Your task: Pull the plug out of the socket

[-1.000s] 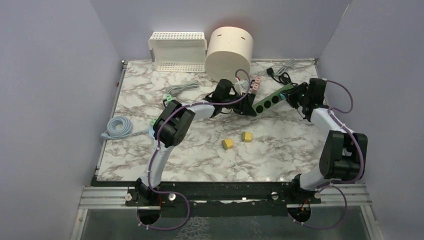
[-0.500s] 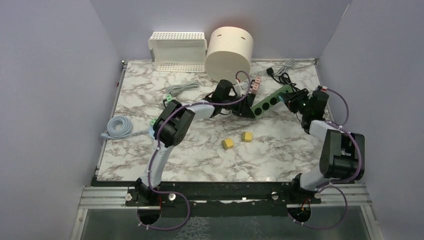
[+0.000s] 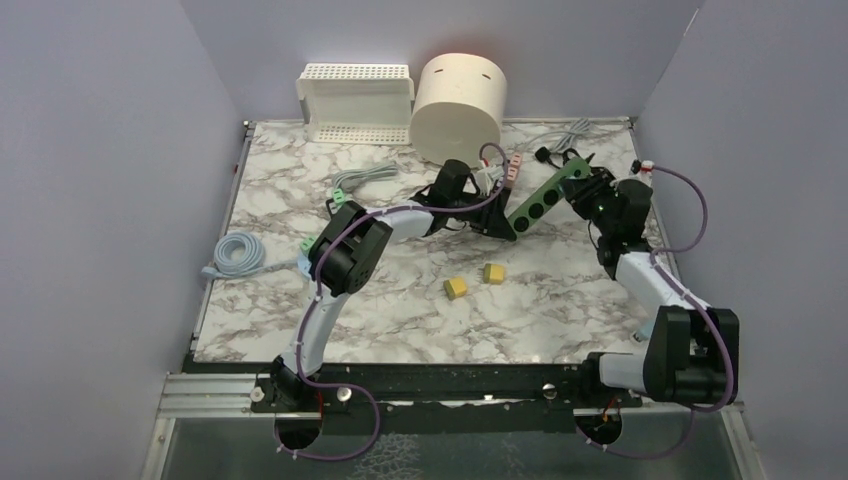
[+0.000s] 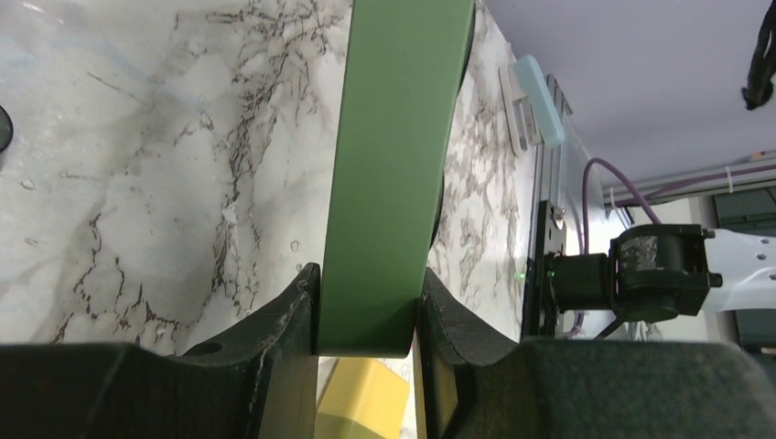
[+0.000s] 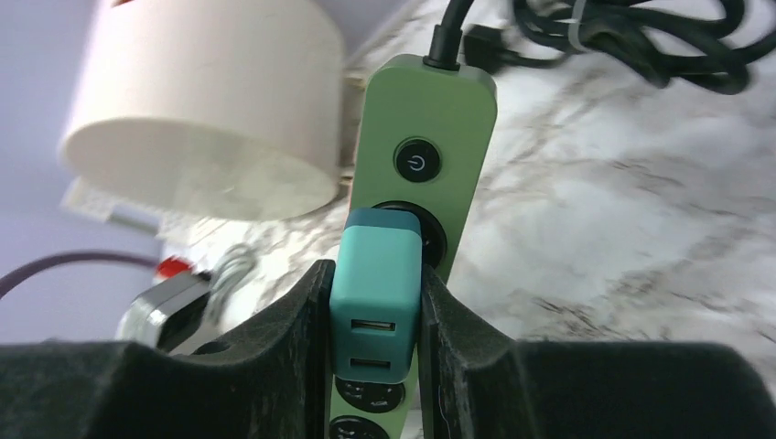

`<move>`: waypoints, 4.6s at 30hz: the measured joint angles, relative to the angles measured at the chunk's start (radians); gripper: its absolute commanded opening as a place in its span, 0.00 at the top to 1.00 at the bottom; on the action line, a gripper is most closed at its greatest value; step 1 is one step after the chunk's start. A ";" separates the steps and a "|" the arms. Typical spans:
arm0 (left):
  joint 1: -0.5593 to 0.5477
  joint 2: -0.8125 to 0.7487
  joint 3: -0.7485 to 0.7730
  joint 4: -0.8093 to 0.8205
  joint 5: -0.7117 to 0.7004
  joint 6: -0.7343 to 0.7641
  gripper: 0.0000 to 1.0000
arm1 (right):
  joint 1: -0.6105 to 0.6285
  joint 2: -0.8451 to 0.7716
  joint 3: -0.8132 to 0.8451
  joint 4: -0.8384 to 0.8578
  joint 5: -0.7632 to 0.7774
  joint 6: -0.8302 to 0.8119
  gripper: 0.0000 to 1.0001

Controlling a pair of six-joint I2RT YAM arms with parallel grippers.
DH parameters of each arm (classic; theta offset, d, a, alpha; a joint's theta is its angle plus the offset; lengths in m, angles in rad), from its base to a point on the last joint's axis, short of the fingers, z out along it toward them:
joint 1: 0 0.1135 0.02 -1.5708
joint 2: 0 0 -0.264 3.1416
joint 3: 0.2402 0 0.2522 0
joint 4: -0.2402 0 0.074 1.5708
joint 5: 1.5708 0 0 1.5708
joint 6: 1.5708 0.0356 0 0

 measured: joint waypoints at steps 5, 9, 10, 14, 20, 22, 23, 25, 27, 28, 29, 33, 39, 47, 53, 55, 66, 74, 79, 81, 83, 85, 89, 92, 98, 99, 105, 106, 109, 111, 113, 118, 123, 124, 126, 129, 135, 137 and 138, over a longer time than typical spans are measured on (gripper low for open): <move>0.000 0.000 0.000 -0.027 0.024 0.024 1.00 | -0.030 0.080 -0.093 0.373 -0.239 0.021 0.99; 0.000 0.000 0.000 -0.031 0.024 0.032 1.00 | -0.031 0.142 -0.090 0.492 -0.327 0.003 0.99; 0.000 0.000 0.000 -0.032 0.023 0.032 1.00 | -0.031 0.136 -0.079 0.465 -0.327 -0.017 0.99; -0.005 0.000 0.000 -0.030 0.016 0.021 1.00 | 0.055 0.081 0.037 0.177 -0.151 -0.156 0.99; -0.007 0.000 0.000 -0.010 0.016 -0.006 1.00 | 0.167 0.039 0.157 -0.126 0.166 -0.238 0.99; -0.012 0.000 0.000 -0.017 0.017 -0.012 1.00 | 0.167 0.032 0.156 -0.146 0.168 -0.256 0.99; -0.015 0.000 0.000 -0.022 0.019 -0.013 1.00 | 0.163 0.022 0.143 -0.136 0.143 -0.272 0.99; -0.021 0.001 0.000 -0.027 0.032 -0.010 1.00 | 0.151 -0.003 0.104 -0.081 0.066 -0.303 0.99; -0.024 0.002 0.000 -0.027 0.043 -0.004 1.00 | 0.132 -0.015 0.054 0.026 -0.060 -0.312 0.99; -0.024 0.002 0.000 -0.027 0.048 0.000 1.00 | 0.125 -0.008 0.035 0.091 -0.127 -0.307 0.99; -0.025 0.002 0.000 -0.028 0.051 0.003 1.00 | 0.119 0.013 0.015 0.177 -0.205 -0.295 0.99; -0.028 0.002 0.000 -0.048 0.056 0.021 1.00 | 0.114 0.107 -0.002 0.368 -0.358 -0.263 0.99; -0.031 0.006 0.010 -0.055 0.054 -0.001 1.00 | 0.186 0.050 0.104 0.071 -0.149 -0.375 0.99; -0.010 0.008 0.100 -0.032 -0.003 -0.093 1.00 | 0.237 -0.119 0.089 -0.229 0.034 -0.459 0.99; 0.018 0.014 0.139 -0.027 -0.031 -0.114 1.00 | 0.241 -0.143 0.066 -0.246 -0.385 -0.444 0.99; 0.019 0.026 0.162 -0.047 -0.034 -0.109 1.00 | 0.244 -0.160 0.066 -0.262 -0.408 -0.429 0.99; -0.078 0.150 0.485 -0.351 -0.089 0.045 1.00 | 0.244 -0.614 0.045 -0.332 0.160 -0.366 0.99; -0.145 0.332 0.683 -0.378 -0.076 0.028 1.00 | 0.244 -0.751 -0.005 -0.421 0.321 -0.348 0.99; -0.164 0.450 0.784 -0.378 -0.064 -0.021 1.00 | 0.244 -0.748 -0.008 -0.467 0.332 -0.337 0.99; -0.169 0.476 0.796 -0.378 -0.063 -0.035 1.00 | 0.244 -0.742 -0.008 -0.468 0.331 -0.335 0.99; -0.171 0.493 0.798 -0.378 -0.063 -0.050 0.91 | 0.244 -0.733 -0.008 -0.468 0.331 -0.333 0.99; -0.171 0.499 0.798 -0.374 -0.057 -0.063 0.77 | 0.244 -0.722 -0.008 -0.469 0.330 -0.333 0.99; -0.171 0.499 0.795 -0.373 -0.057 -0.059 0.54 | 0.244 -0.706 -0.008 -0.471 0.325 -0.333 0.99; -0.169 0.493 0.785 -0.369 -0.061 -0.037 0.47 | 0.244 -0.695 -0.008 -0.471 0.314 -0.333 0.99; -0.151 0.422 0.704 -0.365 -0.080 -0.002 0.36 | 0.244 -0.667 -0.008 -0.471 0.267 -0.333 0.99; -0.143 0.404 0.683 -0.364 -0.084 0.003 0.35 | 0.244 -0.662 -0.008 -0.471 0.259 -0.333 0.99; -0.080 0.275 0.542 -0.326 -0.099 0.012 0.20 | 0.243 -0.656 -0.028 -0.446 0.106 -0.353 0.99; -0.066 0.238 0.500 -0.312 -0.101 0.011 0.19 | 0.243 -0.653 -0.029 -0.435 0.058 -0.357 0.99; -0.024 0.127 0.380 -0.262 -0.115 0.008 0.16 | 0.242 -0.623 -0.031 -0.366 -0.136 -0.357 0.99; 0.011 0.037 0.291 -0.220 -0.138 0.007 0.15 | 0.242 -0.583 -0.030 -0.300 -0.288 -0.341 0.99; 0.039 -0.035 0.225 -0.195 -0.155 0.009 0.15 | 0.242 -0.513 -0.030 -0.219 -0.448 -0.312 0.99; 0.120 -0.217 0.060 -0.187 -0.249 0.034 0.03 | 0.242 -0.298 -0.016 -0.125 -0.755 -0.270 0.99; 0.190 -0.352 -0.091 -0.220 -0.387 0.045 0.01 | 0.246 -0.098 0.111 -0.272 -0.855 -0.372 0.98; 0.203 -0.372 -0.114 -0.234 -0.411 0.046 0.01 | 0.249 -0.064 0.135 -0.301 -0.855 -0.396 0.97; 0.224 -0.398 -0.143 -0.257 -0.448 0.048 0.01 | 0.262 -0.002 0.166 -0.346 -0.847 -0.438 0.96; 0.238 -0.423 -0.179 -0.282 -0.499 0.054 0.01 | 0.301 0.074 0.170 -0.387 -0.815 -0.469 0.95; 0.237 -0.468 -0.246 -0.313 -0.535 0.068 0.01 | 0.372 0.198 0.166 -0.391 -0.739 -0.468 0.94; 0.237 -0.481 -0.263 -0.316 -0.540 0.072 0.01 | 0.379 0.238 0.166 -0.379 -0.715 -0.460 0.92; 0.237 -0.487 -0.269 -0.317 -0.542 0.073 0.01 | 0.382 0.259 0.166 -0.373 -0.703 -0.457 0.91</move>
